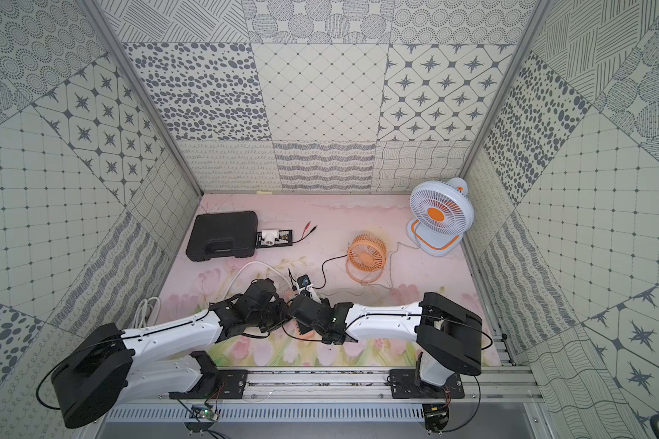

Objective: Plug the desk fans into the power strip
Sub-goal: Insert the plug into the socket.

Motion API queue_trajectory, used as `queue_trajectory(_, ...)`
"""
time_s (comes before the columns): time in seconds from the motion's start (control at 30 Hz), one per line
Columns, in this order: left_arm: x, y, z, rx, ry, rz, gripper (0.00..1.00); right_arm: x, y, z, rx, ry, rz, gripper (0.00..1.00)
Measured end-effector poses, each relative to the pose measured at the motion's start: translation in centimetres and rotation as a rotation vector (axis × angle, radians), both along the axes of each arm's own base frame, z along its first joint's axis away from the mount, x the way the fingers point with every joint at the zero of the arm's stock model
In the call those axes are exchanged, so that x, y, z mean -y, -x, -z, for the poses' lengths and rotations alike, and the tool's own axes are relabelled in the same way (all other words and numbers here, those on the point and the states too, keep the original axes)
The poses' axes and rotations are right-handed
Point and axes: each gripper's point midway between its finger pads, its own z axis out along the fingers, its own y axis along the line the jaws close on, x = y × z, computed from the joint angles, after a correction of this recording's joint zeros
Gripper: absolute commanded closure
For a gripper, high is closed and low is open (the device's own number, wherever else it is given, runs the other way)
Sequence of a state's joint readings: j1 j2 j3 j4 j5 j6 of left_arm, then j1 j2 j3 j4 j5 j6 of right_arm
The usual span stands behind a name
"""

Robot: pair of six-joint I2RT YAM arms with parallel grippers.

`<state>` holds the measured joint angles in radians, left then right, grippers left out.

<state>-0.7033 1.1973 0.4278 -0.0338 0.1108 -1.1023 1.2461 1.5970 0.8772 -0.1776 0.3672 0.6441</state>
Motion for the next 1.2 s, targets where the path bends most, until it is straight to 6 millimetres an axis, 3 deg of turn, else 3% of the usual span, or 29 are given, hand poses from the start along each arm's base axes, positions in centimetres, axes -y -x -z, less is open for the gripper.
queue_trajectory(0.3, 0.1, -0.1, -0.4, 0.019, 0.011, 0.005, 0.68, -0.3, 0.3, 0.3, 0.022, 0.033, 0.006, 1.0)
queue_trajectory(0.77, -0.3, 0.0, 0.0, 0.029, 0.026, -0.02, 0.75, -0.4, 0.5, 0.3, 0.025, 0.035, 0.019, 1.0)
queue_trajectory(1.2, -0.4, 0.9, -1.2, 0.08, 0.128, -0.024, 0.69, -0.7, 0.9, 0.4, 0.007, 0.048, 0.01, 1.0)
